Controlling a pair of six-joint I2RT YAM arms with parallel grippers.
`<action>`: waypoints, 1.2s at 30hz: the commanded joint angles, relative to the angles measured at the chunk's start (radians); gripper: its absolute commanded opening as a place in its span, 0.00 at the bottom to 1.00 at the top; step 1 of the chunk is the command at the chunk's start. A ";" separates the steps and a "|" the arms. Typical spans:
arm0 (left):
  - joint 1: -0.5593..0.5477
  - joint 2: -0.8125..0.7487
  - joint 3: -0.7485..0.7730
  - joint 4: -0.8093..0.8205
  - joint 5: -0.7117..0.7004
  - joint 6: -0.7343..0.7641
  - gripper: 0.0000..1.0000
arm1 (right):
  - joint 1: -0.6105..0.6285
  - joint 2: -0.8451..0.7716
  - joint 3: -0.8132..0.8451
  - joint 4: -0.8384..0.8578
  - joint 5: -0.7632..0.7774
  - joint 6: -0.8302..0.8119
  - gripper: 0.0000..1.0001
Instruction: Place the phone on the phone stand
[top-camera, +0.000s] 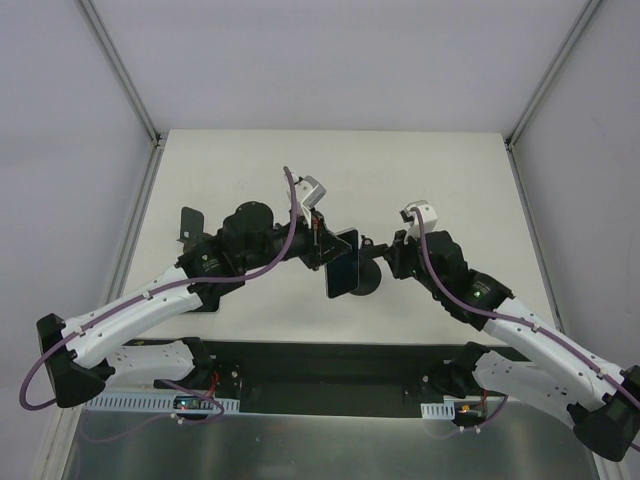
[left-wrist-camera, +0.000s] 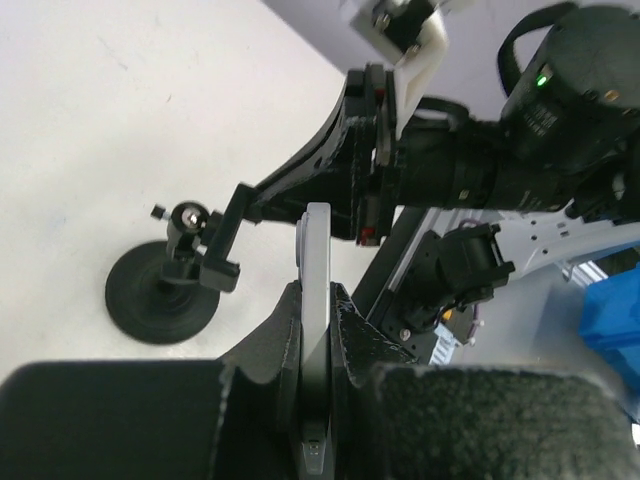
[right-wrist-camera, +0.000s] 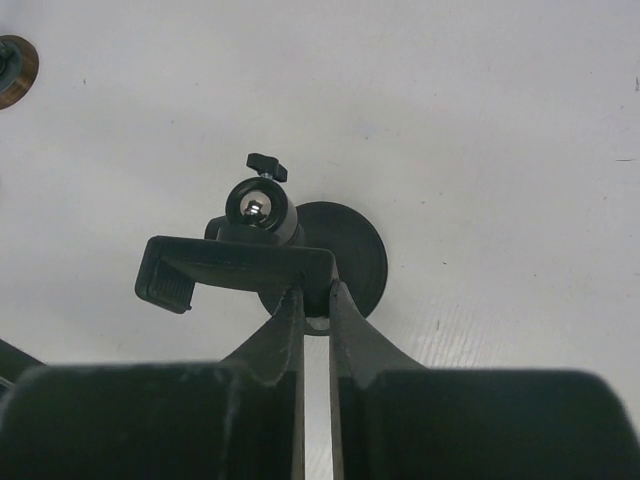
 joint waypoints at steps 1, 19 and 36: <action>0.007 -0.011 -0.022 0.312 0.099 0.031 0.00 | 0.002 -0.007 -0.008 0.048 -0.007 -0.003 0.01; 0.229 0.478 0.076 1.101 1.115 0.005 0.00 | -0.014 -0.039 -0.002 0.074 -0.137 -0.078 0.01; 0.200 0.617 0.069 1.313 1.055 -0.140 0.00 | -0.040 -0.016 0.007 0.099 -0.211 -0.040 0.01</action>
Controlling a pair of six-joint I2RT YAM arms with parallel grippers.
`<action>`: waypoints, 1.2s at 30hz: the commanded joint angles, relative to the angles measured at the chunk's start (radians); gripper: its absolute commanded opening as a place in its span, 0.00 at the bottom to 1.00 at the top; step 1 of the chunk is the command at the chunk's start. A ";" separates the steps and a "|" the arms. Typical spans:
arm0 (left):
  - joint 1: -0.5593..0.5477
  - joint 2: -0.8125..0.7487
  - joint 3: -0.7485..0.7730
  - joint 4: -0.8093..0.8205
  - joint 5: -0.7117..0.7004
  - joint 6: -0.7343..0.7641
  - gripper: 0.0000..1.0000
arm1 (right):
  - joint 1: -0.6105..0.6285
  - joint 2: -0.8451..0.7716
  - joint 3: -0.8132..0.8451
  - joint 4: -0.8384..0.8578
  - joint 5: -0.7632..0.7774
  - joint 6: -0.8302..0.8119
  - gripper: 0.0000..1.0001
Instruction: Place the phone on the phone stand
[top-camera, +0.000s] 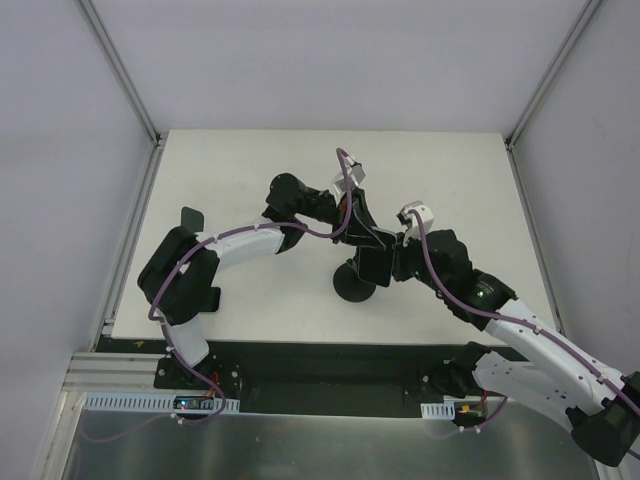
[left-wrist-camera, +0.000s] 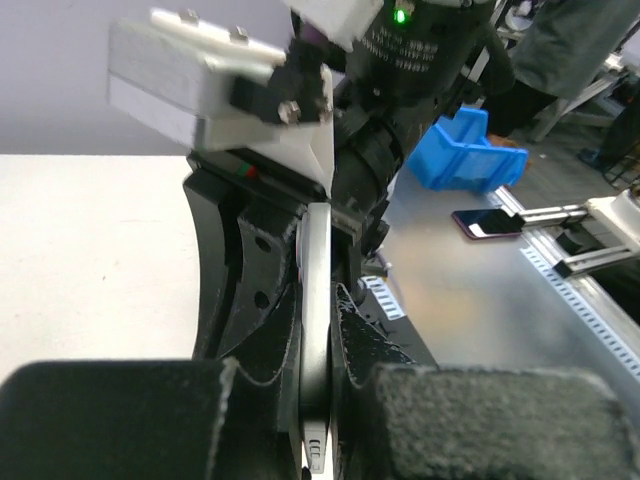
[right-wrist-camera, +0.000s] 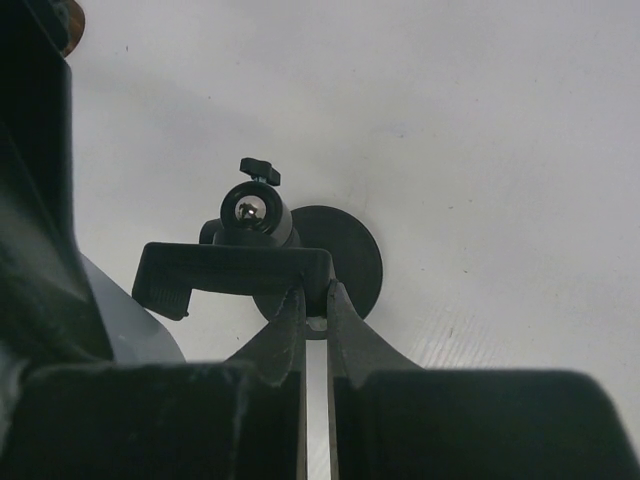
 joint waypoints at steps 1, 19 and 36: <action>-0.042 -0.108 -0.051 -0.070 -0.076 0.349 0.00 | 0.003 0.001 0.014 0.094 -0.068 0.042 0.01; -0.041 0.041 0.017 0.192 0.071 0.167 0.00 | -0.017 -0.001 0.028 0.114 -0.223 0.030 0.01; 0.060 -0.048 -0.136 0.092 -0.070 0.348 0.00 | -0.074 -0.048 -0.024 0.113 -0.228 0.033 0.01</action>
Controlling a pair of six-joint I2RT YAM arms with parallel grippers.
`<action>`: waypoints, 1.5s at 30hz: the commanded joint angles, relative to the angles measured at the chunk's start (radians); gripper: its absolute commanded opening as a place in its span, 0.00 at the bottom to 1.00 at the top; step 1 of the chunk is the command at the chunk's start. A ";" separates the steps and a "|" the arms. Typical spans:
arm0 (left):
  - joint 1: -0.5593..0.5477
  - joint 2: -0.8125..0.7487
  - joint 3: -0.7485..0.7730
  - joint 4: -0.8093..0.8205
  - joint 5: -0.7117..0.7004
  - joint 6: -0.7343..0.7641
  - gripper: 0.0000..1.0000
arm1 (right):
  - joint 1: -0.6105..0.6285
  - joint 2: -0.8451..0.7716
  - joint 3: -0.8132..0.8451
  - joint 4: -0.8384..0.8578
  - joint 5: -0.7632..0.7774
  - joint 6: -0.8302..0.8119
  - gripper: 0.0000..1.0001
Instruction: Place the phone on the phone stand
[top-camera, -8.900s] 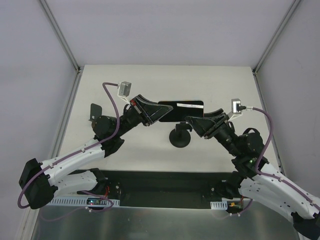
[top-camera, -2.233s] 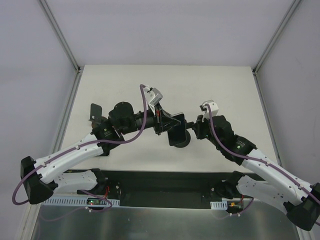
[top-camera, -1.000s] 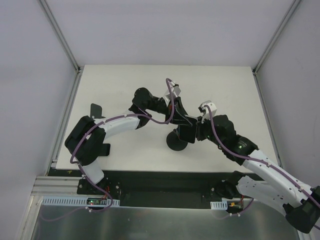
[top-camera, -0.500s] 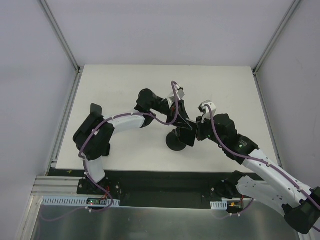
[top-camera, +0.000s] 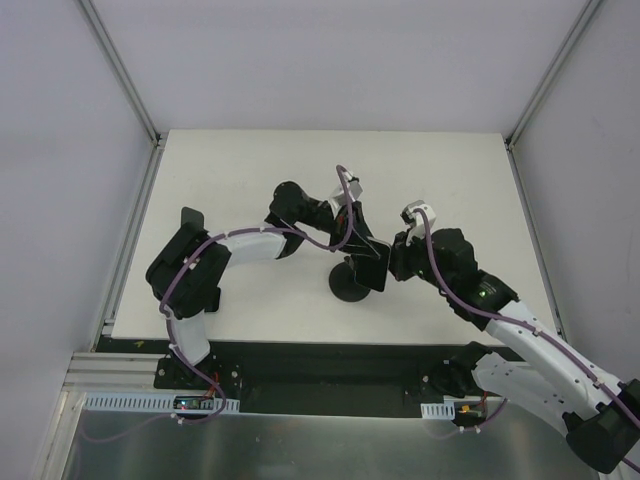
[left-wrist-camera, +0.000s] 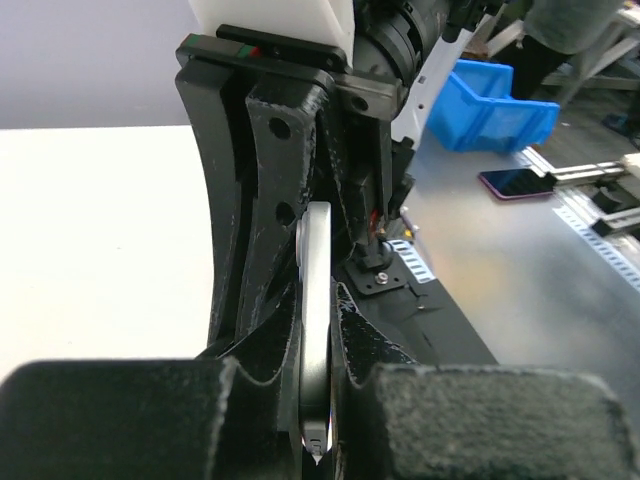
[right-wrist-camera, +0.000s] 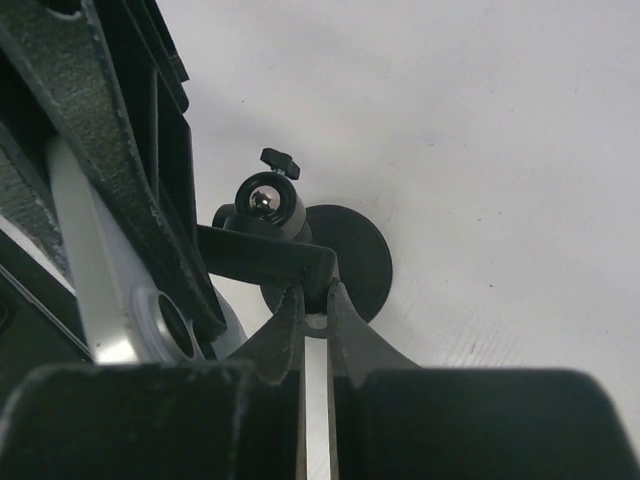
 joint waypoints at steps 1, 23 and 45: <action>0.044 -0.134 -0.088 -0.012 -0.147 0.276 0.00 | -0.001 -0.030 0.004 0.061 -0.084 0.041 0.01; -0.269 -0.375 -0.217 -0.626 -1.791 0.726 0.00 | 0.545 -0.006 0.035 -0.023 1.002 0.377 0.00; -0.269 -0.516 -0.310 -0.733 -1.703 0.628 0.00 | 0.722 -0.357 -0.039 -0.267 0.953 0.264 0.87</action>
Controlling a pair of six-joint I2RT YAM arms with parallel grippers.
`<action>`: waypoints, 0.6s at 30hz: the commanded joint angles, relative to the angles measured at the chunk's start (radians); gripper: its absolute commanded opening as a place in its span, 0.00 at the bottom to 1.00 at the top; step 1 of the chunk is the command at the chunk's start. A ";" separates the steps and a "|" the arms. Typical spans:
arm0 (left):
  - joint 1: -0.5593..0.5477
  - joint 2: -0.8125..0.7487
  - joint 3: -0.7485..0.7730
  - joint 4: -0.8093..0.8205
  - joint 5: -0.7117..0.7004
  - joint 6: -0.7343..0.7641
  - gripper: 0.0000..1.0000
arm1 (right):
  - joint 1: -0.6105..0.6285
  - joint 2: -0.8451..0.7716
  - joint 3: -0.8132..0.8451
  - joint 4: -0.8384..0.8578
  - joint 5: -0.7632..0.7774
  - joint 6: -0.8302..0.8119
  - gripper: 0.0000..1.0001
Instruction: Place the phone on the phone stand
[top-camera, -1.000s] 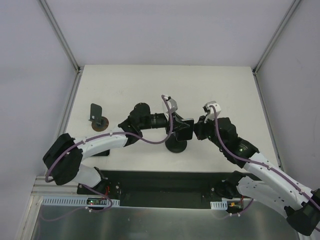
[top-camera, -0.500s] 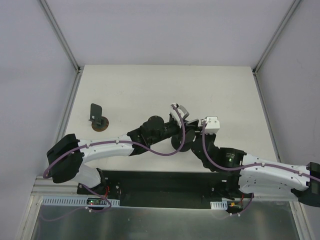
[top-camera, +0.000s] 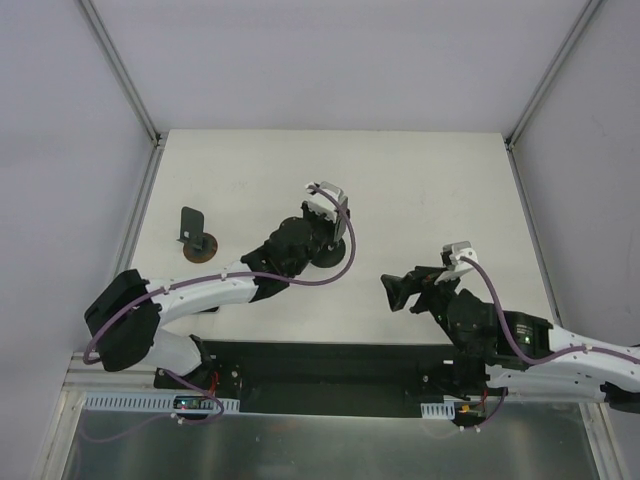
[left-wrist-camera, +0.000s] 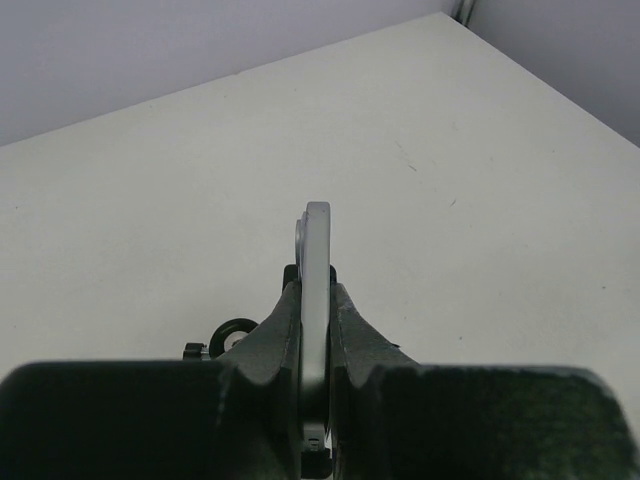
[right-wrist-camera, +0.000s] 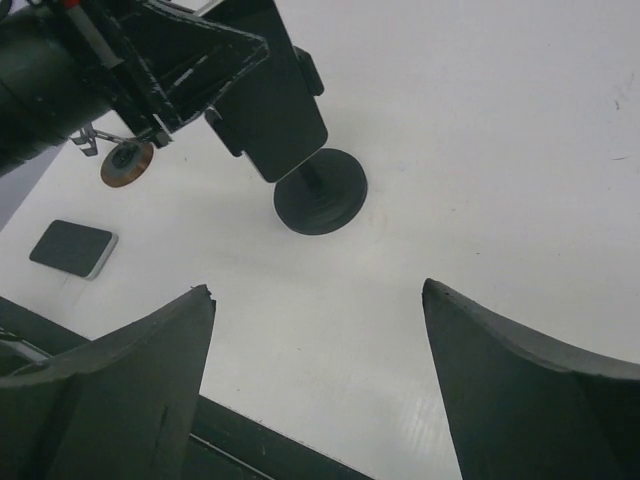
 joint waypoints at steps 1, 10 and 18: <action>-0.016 -0.113 -0.071 -0.087 0.083 0.030 0.00 | -0.003 -0.069 -0.009 -0.102 -0.003 -0.068 0.88; -0.006 -0.469 -0.232 -0.132 0.691 0.030 0.00 | -0.016 -0.161 -0.037 -0.152 0.023 -0.082 0.93; 0.004 -0.486 -0.286 0.006 1.060 -0.107 0.00 | -0.019 -0.114 -0.005 -0.150 0.009 -0.088 0.94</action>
